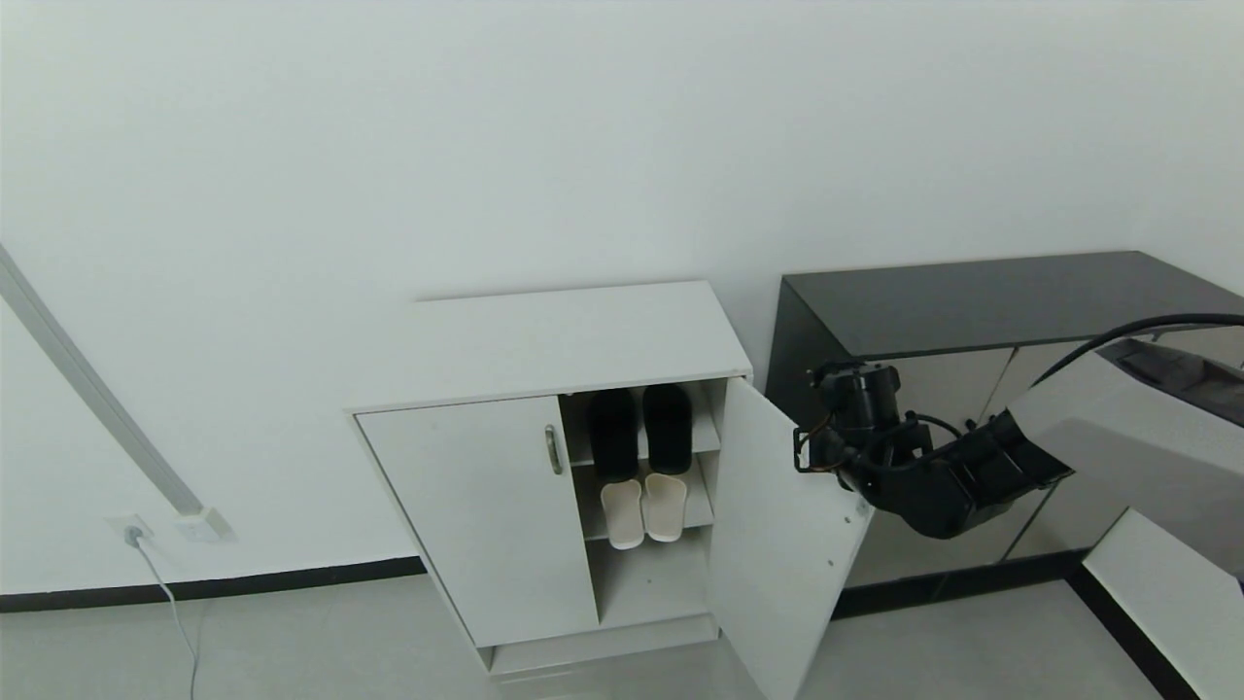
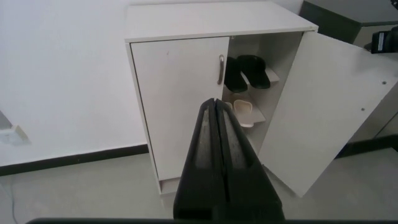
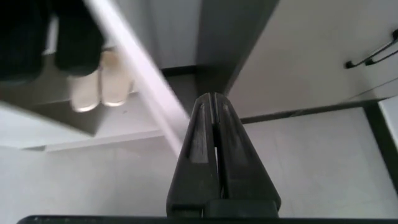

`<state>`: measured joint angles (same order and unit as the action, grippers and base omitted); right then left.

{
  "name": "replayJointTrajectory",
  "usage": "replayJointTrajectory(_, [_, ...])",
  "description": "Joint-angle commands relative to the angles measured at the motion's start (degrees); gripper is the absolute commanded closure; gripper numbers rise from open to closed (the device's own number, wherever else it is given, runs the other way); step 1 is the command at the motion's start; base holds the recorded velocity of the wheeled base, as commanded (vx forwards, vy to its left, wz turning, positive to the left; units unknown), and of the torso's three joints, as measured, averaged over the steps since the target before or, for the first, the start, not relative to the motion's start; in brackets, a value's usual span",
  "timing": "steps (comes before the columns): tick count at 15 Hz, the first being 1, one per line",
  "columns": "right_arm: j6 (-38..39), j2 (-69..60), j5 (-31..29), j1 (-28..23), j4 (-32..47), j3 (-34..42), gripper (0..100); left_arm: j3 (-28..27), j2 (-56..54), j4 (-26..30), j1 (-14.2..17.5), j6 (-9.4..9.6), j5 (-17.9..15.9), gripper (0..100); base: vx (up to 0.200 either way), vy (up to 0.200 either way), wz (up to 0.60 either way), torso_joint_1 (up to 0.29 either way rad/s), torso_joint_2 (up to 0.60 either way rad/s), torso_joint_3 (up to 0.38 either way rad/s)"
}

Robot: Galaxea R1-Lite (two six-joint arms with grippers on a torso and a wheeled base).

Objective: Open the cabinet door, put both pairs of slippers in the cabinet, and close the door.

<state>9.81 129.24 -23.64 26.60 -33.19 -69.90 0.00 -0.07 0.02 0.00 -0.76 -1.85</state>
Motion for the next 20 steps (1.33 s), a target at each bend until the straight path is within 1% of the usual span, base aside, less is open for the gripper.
replayJointTrajectory(1, [0.3,-2.5,0.1,3.8,-0.1,2.3,100,0.0,0.1,0.0,0.0,-0.04,0.0,100,0.0,0.0,0.0,0.0,0.0,0.0])
replayJointTrajectory(4, [2.1,-4.1,0.1,7.1,-0.3,3.1,100,0.0,0.1,0.0,0.0,-0.04,0.0,100,0.0,0.0,0.0,0.0,0.0,0.0])
replayJointTrajectory(9, [1.1,-7.4,0.2,8.2,-2.8,7.3,100,0.0,0.1,0.0,0.0,-0.04,0.0,100,0.0,0.0,0.0,0.0,0.0,0.0])
replayJointTrajectory(12, [0.6,-8.7,0.2,9.4,-7.1,10.6,100,0.0,0.1,0.0,0.0,-0.12,0.0,100,0.0,0.0,0.0,0.0,0.0,0.0])
replayJointTrajectory(14, [0.0,-8.3,0.2,9.4,-9.0,11.5,100,0.0,0.1,0.0,0.0,-0.12,0.0,100,0.0,0.0,0.0,0.0,0.0,0.0])
replayJointTrajectory(16, [0.0,-8.3,0.3,9.4,-9.0,11.8,100,0.0,0.1,0.0,0.0,-0.12,0.0,100,0.0,0.0,0.0,0.0,0.0,0.0])
replayJointTrajectory(20, [0.0,-8.4,0.3,9.4,-9.0,11.9,100,0.0,0.1,0.0,0.0,-0.12,0.0,100,0.0,0.0,0.6,0.004,0.0,0.002])
